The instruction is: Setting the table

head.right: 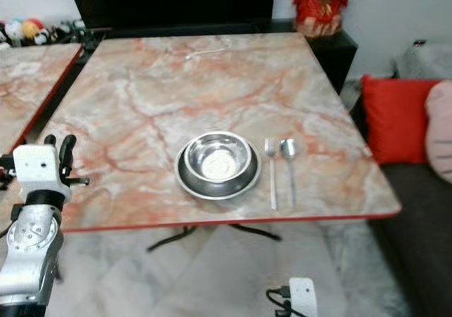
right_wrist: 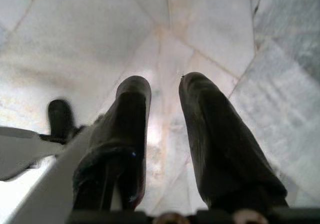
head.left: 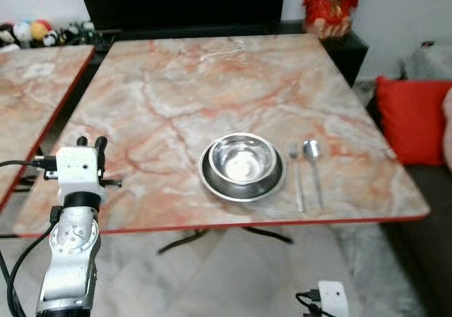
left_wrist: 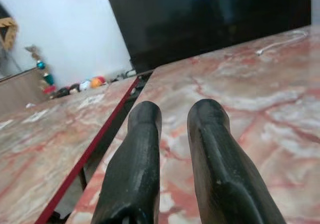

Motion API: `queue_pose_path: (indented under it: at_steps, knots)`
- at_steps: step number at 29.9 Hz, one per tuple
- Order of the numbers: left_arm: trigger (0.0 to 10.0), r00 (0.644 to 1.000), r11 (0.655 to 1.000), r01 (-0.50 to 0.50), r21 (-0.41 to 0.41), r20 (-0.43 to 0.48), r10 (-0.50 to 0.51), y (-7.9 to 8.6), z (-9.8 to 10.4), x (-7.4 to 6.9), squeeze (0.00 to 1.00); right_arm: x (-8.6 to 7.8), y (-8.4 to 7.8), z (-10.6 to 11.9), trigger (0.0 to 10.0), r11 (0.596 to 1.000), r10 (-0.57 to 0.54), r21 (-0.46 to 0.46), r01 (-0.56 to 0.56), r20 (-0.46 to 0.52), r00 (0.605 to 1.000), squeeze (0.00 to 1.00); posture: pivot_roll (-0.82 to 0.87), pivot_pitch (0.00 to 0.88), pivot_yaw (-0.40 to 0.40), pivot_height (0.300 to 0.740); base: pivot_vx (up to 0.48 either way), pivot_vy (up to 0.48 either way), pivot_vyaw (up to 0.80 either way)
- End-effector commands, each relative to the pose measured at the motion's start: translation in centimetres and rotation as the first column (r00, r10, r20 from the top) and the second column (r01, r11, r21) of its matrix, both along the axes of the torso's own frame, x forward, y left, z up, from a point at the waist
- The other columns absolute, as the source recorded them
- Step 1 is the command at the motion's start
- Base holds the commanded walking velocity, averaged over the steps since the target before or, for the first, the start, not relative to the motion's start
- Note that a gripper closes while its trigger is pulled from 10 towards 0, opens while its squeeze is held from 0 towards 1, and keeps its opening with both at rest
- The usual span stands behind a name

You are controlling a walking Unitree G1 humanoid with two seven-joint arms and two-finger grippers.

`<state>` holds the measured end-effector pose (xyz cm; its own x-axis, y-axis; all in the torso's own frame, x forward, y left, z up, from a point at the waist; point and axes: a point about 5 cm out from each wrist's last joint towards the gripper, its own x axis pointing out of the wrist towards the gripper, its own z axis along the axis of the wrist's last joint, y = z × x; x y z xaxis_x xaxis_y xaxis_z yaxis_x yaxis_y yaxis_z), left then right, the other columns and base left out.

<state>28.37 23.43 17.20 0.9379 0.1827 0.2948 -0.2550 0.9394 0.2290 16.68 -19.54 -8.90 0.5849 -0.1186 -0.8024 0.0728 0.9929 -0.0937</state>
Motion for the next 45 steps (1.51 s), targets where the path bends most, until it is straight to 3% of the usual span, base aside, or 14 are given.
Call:
queue_pose_path:
  at_steps: [1,11,16,45]
  knots:
    - [10.0,1.0,1.0,-0.018,0.008,0.018,0.018,0.51,0.53,-0.15,0.0,0.08,0.35,-0.01,10.0,1.0,-0.001,0.011,0.001,0.002,1.0,0.0,-0.03,0.093,0.022,0.74,0.0,0.48,0.0]
    - [10.0,0.999,0.999,-0.033,0.007,0.023,0.033,0.79,0.7,-0.17,0.0,0.25,0.46,0.07,10.0,1.0,0.028,0.013,-0.028,0.011,1.0,0.0,-0.03,0.102,0.021,0.74,0.0,0.48,0.0]
    - [10.0,0.999,0.999,-0.038,0.007,0.024,0.038,0.92,0.74,-0.23,0.0,0.18,0.44,0.02,10.0,1.0,0.019,0.018,-0.019,0.006,1.0,0.0,-0.02,0.104,0.022,0.74,0.0,0.48,0.7]
    - [10.0,0.999,1.0,-0.015,0.013,0.039,0.014,1.05,1.28,-0.29,0.0,0.13,0.41,0.01,10.0,1.0,0.009,0.021,-0.009,0.005,1.0,0.0,-0.02,0.113,0.025,0.74,0.0,0.48,0.0]
